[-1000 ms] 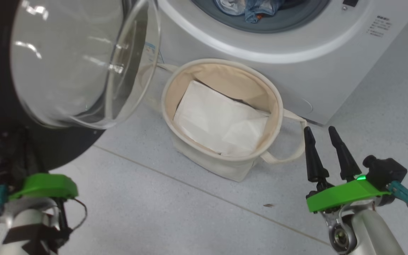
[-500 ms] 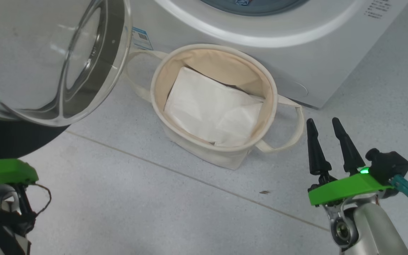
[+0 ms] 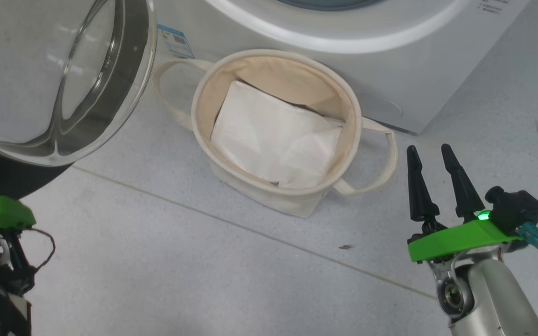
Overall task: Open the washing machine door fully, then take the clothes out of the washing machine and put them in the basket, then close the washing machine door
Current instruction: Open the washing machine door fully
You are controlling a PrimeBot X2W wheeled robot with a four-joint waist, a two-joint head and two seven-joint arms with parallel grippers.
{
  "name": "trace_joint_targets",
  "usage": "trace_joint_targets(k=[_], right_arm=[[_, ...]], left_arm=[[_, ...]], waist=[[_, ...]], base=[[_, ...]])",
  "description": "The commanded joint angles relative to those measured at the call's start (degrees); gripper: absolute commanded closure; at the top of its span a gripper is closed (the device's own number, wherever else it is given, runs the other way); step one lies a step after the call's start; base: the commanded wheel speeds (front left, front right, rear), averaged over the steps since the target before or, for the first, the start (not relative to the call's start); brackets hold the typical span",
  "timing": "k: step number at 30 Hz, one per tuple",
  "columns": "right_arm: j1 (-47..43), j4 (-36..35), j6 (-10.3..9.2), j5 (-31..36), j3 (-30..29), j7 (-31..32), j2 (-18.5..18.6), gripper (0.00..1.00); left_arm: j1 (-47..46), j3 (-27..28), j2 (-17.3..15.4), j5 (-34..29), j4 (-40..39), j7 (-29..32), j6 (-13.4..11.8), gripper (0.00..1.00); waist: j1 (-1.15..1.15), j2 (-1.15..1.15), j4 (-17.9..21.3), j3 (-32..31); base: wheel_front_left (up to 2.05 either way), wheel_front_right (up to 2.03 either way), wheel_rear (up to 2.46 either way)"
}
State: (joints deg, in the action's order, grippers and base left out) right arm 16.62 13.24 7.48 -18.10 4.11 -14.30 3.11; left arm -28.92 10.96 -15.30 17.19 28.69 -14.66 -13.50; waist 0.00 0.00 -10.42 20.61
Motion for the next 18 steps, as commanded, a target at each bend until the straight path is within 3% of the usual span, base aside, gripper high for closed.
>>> trace_joint_targets(k=[1, 10, 18], right_arm=[[1.0, -1.9, 0.01, -0.2, 1.4, -0.7, -0.2, 0.0], [0.4, -2.2, 0.01, -3.5, 1.5, -0.7, -0.2, 0.0], [-1.9, -3.8, 0.01, -6.5, 2.3, -0.7, -0.2, 0.0]], left_arm=[[-0.7, 2.7, -2.0, -0.7, -2.3, -0.3, 0.2, 1.0], [6.0, 3.6, 3.4, -4.0, -11.2, -0.3, 1.5, 1.0], [12.3, -4.5, 8.4, -6.6, -17.9, -0.3, 5.3, 1.0]], waist=[[0.0, 0.0, 0.2, -0.5], [0.0, 0.0, 1.6, -5.5], [0.0, 0.0, 4.4, -10.9]], base=[[0.0, 0.0, 0.0], [0.0, 0.0, 0.0], [0.0, 0.0, 0.0]])
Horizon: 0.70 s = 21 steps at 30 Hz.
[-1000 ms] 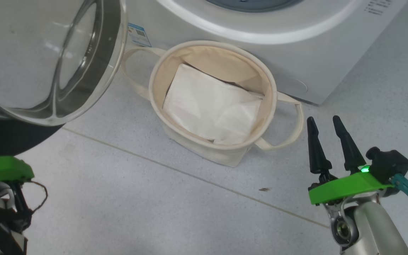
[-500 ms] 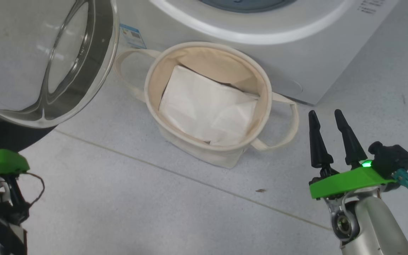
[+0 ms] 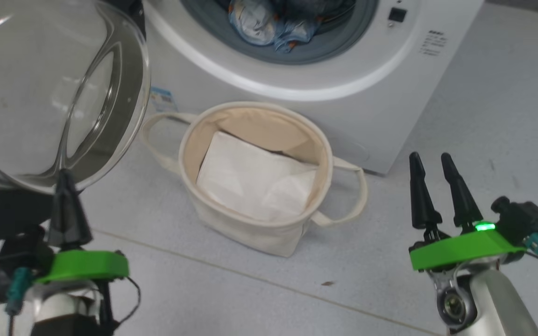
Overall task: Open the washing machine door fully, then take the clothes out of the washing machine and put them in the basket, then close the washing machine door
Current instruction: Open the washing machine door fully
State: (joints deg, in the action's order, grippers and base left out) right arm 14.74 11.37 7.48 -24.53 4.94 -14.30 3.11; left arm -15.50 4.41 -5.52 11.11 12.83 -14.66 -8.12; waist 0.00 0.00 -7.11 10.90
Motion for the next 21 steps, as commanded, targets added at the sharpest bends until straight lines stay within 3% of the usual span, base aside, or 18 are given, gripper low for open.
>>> trace_joint_targets(k=[1, 10, 20, 21], right_arm=[[-0.4, -2.1, 0.01, -0.4, 1.6, -0.7, -0.2, 0.0], [-3.7, -2.8, 0.01, -1.5, 2.6, -0.7, -0.2, 0.0], [-5.7, -2.1, 0.01, 0.5, 2.4, -0.7, -0.2, 0.0], [-5.8, -2.0, 0.01, 0.8, 2.3, -0.7, -0.2, 0.0]], left_arm=[[-0.5, 0.9, -1.0, -0.9, -2.8, -0.1, 0.2, 1.0], [3.7, -8.1, 1.0, -2.8, -6.3, 1.6, 2.6, 1.0], [5.4, -14.1, 2.0, -2.2, -0.2, 1.3, 4.0, 1.0], [5.3, -14.7, 2.0, -2.4, 0.7, 1.2, 4.3, 0.92]], waist=[[0.0, 0.0, 1.4, -1.7], [0.0, 0.0, 4.3, -5.1], [0.0, 0.0, 6.1, -6.4], [0.0, 0.0, 6.2, -6.4]], base=[[0.0, 0.0, 0.0], [0.0, 0.0, 0.0], [0.0, 0.0, 0.0], [0.0, 0.0, 0.0]])
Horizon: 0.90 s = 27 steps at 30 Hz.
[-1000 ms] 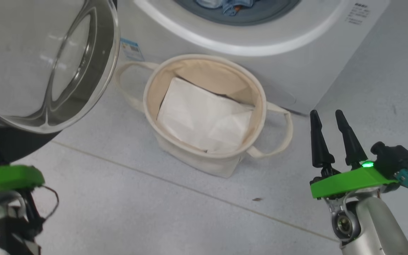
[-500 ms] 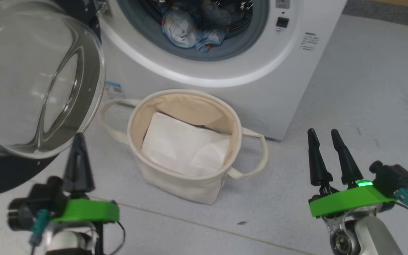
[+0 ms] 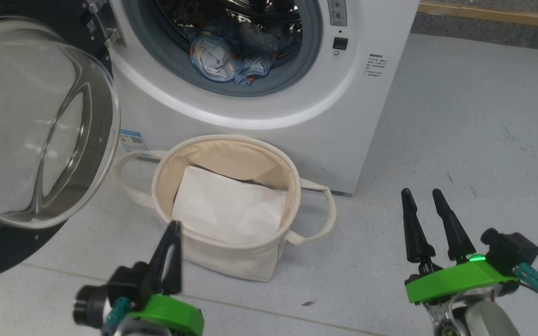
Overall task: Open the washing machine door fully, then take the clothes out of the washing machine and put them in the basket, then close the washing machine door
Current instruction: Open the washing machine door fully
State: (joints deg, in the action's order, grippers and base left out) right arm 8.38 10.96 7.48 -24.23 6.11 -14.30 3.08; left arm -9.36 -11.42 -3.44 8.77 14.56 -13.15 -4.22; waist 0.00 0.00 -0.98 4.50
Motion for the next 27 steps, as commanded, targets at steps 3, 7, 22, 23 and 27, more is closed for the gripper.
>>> trace_joint_targets(k=[3, 7, 22, 23, 27], right_arm=[[0.2, -1.0, 0.01, 1.2, 1.0, -0.7, -0.2, 0.0], [0.3, -0.2, 0.01, 1.4, 0.9, -0.7, -0.2, 0.0], [1.0, 1.6, 0.01, 2.3, 0.4, -0.7, -0.2, 0.0], [1.0, 1.6, 0.01, 2.3, 0.4, -0.7, -0.2, 0.0], [0.9, 1.5, 0.01, 2.3, 0.5, -0.7, -0.2, 0.0]], left_arm=[[-1.3, -0.2, 0.0, -0.1, 1.6, -0.9, 1.1, 0.0], [-2.3, -0.8, 0.1, -0.3, 4.3, -1.5, 0.8, 0.0], [-2.1, -0.2, 0.4, -1.1, 3.3, -1.8, -0.2, 0.0], [-2.0, -0.2, 0.4, -1.5, 3.1, -1.8, -0.3, 0.0], [-1.4, 0.2, 0.5, -1.1, 2.5, -1.8, -0.2, 0.0]], waist=[[0.0, 0.0, 0.1, 0.2], [0.0, 0.0, 0.4, 0.6], [0.0, 0.0, 0.5, 1.0], [0.0, 0.0, 0.5, 1.0], [0.0, 0.0, 0.6, 0.7]], base=[[0.0, 0.0, 0.0], [0.0, 0.0, 0.0], [0.0, 0.0, 0.0], [0.0, 0.0, 0.0], [0.0, 0.0, 0.0]])
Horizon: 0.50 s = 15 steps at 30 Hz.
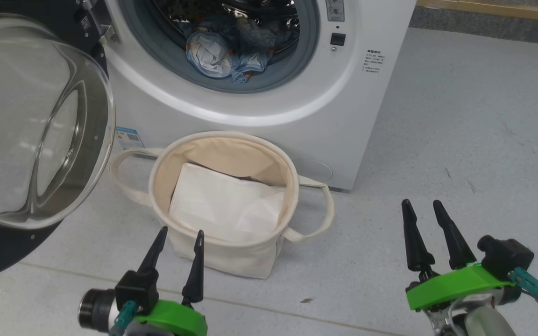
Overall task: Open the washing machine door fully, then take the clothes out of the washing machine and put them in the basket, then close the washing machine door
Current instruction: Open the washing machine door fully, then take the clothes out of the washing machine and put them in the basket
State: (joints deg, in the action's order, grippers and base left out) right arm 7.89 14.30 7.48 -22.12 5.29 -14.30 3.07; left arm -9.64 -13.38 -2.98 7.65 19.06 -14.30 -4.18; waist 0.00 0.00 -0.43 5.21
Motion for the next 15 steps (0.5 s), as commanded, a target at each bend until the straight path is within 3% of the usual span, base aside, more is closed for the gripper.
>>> trace_joint_targets(k=[1, 15], right_arm=[[1.3, -1.8, 0.01, 0.1, 1.4, -0.7, -0.2, 0.0], [1.3, -1.4, 0.01, 0.0, 1.5, -0.7, -0.2, 0.0]], left_arm=[[-1.0, 2.2, 0.0, -0.1, -2.2, -0.7, -0.3, 0.0], [-0.1, 1.8, 0.1, -1.1, -3.1, -0.7, -0.8, 0.0]], waist=[[0.0, 0.0, 0.0, -0.1], [0.0, 0.0, -0.4, -0.4]], base=[[0.0, 0.0, 0.0], [0.0, 0.0, 0.0]])
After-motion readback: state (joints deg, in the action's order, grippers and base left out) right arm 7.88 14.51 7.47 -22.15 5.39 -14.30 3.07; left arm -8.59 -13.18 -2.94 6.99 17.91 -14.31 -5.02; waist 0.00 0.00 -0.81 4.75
